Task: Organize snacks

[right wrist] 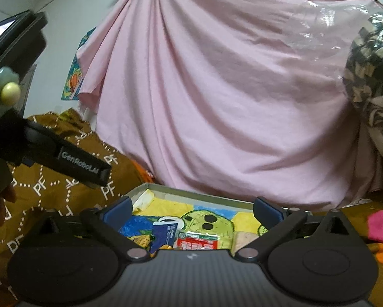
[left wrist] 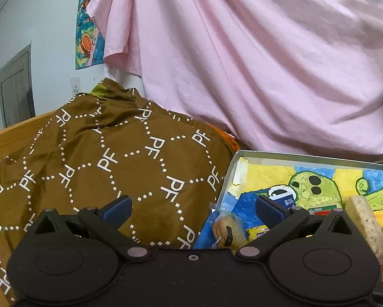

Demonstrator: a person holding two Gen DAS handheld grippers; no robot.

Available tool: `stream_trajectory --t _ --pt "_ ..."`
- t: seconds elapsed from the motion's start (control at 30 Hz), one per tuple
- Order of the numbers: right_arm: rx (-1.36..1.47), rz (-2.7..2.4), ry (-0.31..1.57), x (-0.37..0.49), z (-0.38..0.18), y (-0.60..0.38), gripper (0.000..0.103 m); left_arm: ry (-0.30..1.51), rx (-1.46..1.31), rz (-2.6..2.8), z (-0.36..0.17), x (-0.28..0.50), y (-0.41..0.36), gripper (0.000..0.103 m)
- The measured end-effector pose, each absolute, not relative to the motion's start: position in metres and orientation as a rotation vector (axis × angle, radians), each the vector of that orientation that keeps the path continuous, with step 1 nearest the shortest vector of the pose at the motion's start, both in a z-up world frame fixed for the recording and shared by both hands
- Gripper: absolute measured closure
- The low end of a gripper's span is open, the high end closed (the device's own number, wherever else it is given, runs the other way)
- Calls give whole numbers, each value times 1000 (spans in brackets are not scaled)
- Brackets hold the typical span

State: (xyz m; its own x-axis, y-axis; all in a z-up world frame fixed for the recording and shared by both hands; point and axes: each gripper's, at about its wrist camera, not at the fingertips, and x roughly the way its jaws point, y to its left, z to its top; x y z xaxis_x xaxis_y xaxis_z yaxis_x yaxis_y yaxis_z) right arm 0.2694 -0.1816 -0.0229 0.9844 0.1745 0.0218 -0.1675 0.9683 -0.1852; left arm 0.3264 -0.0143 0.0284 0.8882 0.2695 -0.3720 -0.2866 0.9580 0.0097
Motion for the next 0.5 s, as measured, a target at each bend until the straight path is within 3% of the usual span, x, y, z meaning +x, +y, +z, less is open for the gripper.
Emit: stream_trajectory --t 0.5 --pt "-168 156 -79 246 -11 -187 0 360 -60 280 41 298 -18 1"
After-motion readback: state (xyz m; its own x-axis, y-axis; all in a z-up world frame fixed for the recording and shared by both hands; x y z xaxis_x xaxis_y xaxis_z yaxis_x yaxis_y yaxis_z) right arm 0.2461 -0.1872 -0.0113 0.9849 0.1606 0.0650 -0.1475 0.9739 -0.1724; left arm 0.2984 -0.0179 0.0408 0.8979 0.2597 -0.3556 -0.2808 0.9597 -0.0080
